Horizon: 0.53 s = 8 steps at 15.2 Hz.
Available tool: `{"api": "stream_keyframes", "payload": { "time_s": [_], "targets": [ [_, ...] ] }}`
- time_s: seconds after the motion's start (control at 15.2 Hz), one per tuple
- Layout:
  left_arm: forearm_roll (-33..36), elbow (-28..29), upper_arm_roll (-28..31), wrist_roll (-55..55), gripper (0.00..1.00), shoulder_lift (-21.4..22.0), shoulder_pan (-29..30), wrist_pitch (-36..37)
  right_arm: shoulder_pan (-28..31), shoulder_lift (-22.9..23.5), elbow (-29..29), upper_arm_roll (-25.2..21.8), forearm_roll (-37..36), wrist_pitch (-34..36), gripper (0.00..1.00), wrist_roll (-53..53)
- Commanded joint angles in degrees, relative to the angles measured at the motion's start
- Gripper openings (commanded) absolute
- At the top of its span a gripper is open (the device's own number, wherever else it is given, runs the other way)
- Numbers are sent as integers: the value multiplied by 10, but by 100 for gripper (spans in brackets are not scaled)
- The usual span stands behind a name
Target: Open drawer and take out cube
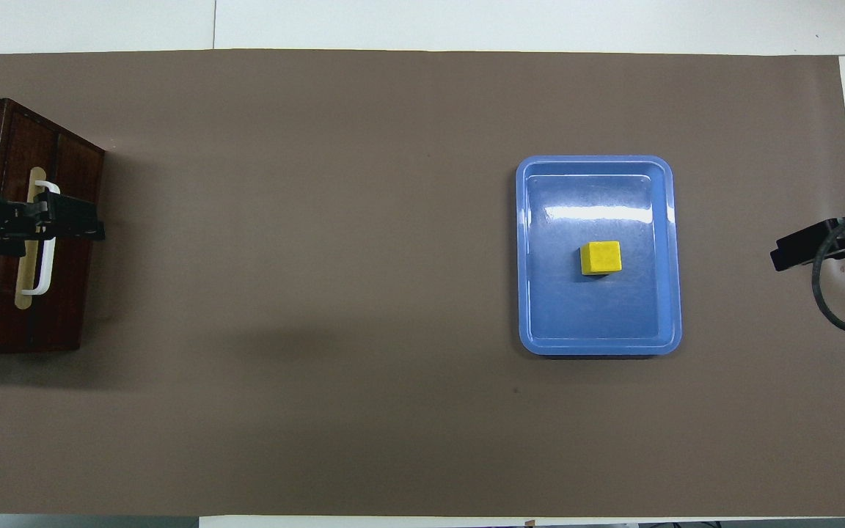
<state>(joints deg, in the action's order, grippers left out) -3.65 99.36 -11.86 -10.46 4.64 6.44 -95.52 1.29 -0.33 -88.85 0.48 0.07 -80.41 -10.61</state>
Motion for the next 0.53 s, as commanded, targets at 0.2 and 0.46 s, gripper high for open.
{"api": "stream_keyframes", "payload": {
  "time_s": [0.2, 0.46],
  "targets": [
    [14, -8, 6, 10, 100, 7, -6, 49, 1, -13, -35, -6, -13, -11, 100, -14],
    [28, -28, 5, 15, 100, 2, -6, 67, 1, -12, -32, -6, -14, -16, 100, 0]
  ]
}}
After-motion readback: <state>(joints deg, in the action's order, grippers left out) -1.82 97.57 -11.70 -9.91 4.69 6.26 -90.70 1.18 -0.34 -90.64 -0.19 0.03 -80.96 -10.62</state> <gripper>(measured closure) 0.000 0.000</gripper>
